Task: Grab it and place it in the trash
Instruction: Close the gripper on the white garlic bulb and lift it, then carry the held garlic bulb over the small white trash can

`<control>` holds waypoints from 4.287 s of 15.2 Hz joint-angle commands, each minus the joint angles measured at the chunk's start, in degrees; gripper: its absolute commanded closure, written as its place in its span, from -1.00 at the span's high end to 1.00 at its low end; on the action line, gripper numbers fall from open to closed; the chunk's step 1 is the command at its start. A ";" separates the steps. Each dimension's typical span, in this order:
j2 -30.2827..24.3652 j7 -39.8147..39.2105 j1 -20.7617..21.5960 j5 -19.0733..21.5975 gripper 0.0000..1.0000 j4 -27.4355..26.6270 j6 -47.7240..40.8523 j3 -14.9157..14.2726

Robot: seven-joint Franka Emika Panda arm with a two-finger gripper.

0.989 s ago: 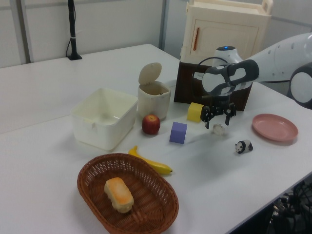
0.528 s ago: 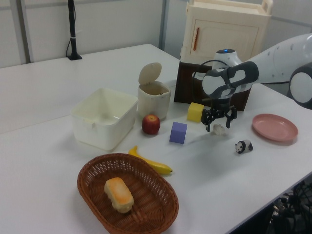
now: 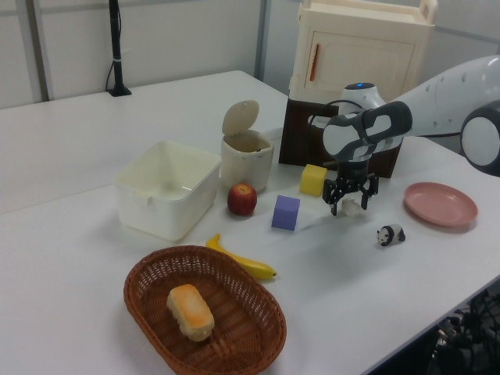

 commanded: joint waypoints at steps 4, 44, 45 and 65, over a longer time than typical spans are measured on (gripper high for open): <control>-0.44 5.63 0.10 0.78 -0.11 -0.69 3.73 0.18; 0.17 5.01 4.40 0.87 -0.82 17.24 13.92 7.56; 0.79 5.01 5.02 0.87 -0.82 17.76 14.88 7.39; 8.35 4.84 6.25 -3.07 1.00 17.76 34.23 6.95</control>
